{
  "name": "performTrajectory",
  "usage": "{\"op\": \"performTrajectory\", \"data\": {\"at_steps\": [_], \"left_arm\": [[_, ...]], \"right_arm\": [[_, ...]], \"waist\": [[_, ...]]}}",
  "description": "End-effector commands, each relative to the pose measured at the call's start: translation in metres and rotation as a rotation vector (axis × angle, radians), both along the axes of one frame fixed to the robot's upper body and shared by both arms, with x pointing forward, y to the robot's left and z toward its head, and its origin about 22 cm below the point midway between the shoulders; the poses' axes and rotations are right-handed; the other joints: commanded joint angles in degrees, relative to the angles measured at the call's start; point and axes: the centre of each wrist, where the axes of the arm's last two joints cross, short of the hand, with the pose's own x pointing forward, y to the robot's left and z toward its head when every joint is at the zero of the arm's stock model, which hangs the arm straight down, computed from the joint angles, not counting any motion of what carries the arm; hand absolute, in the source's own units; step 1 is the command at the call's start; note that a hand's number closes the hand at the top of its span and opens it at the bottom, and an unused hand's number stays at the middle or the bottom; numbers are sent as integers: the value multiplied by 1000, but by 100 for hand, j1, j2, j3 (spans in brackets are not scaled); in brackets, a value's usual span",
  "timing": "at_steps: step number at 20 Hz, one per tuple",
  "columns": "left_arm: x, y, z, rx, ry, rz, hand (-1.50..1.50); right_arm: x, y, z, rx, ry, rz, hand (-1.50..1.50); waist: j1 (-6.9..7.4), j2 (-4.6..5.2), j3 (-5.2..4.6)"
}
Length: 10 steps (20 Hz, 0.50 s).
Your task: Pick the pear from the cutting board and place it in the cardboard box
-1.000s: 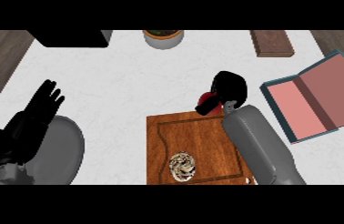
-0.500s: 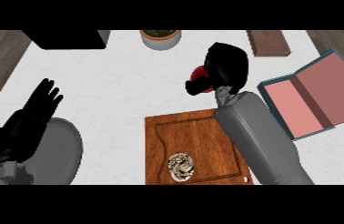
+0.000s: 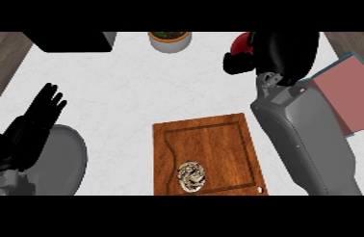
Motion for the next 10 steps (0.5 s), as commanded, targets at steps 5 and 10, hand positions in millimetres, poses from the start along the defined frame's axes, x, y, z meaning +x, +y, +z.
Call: {"op": "performTrajectory", "data": {"at_steps": [5, 10], "left_arm": [[1, 0, 8, -2, -9, -9, 0], [-1, 5, 15, 1, -15, -2, 0]], "right_arm": [[-2, -59, 30, 13, -15, -200, 150], [15, -111, 18, -35, 67, -197, 150]], "waist": [[17, 15, 2], [48, 27, 4]]}}
